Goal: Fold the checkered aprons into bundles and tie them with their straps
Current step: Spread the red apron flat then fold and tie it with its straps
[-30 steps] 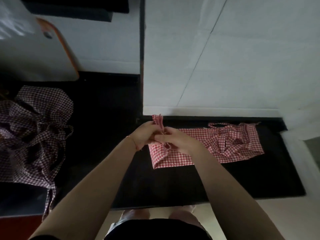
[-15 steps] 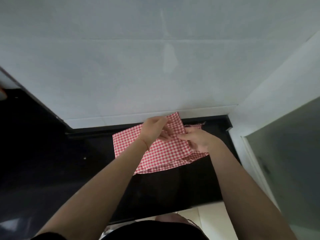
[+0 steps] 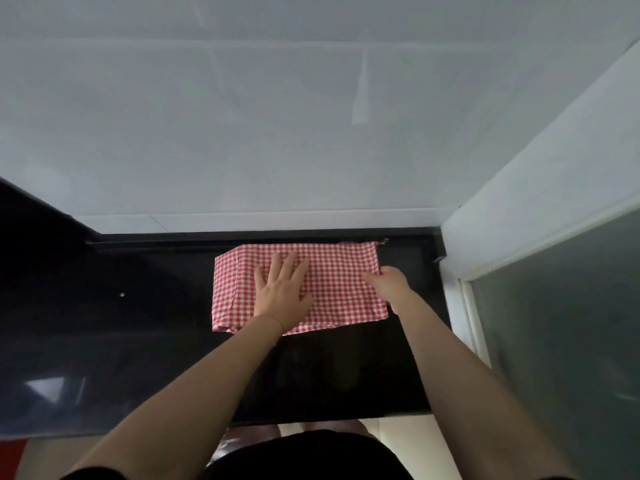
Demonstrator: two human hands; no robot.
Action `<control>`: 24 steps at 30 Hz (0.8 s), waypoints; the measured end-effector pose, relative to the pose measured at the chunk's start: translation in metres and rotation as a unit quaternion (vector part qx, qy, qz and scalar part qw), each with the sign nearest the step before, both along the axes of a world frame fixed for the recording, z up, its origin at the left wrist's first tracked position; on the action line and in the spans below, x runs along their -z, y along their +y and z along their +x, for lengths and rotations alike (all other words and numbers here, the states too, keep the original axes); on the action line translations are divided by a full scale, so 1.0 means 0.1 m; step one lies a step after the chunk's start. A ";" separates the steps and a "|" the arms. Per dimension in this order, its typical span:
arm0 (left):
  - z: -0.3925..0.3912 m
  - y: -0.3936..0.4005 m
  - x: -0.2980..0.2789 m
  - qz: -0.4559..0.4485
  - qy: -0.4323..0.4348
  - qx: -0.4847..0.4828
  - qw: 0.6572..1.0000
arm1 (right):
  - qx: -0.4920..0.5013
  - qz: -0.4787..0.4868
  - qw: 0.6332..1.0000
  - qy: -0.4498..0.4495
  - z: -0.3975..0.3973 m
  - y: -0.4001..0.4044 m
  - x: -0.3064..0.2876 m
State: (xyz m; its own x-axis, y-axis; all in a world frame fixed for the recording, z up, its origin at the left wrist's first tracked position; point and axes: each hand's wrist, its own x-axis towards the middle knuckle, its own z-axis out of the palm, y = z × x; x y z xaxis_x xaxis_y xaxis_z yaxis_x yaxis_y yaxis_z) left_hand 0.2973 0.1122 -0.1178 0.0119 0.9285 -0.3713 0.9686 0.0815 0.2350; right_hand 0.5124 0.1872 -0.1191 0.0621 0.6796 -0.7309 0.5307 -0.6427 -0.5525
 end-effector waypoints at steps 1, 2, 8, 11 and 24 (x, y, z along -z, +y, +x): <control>-0.01 -0.02 0.03 -0.002 0.010 -0.002 1.000 | -0.021 0.018 0.999 -0.022 0.01 0.00 0.02; -0.02 -0.04 0.06 -0.007 0.017 -0.007 1.000 | -0.041 0.040 0.997 -0.047 0.01 -0.01 0.04; -0.02 -0.15 0.24 -0.030 0.052 -0.003 0.998 | -0.026 0.139 0.972 -0.190 -0.14 -0.09 0.19; 0.00 -0.19 0.34 -0.037 0.064 0.004 0.997 | 0.049 0.121 0.980 -0.151 -0.27 -0.08 0.21; -0.20 -0.02 0.09 0.162 -0.025 0.029 0.986 | -0.058 0.344 0.847 -0.402 -0.10 -0.43 0.26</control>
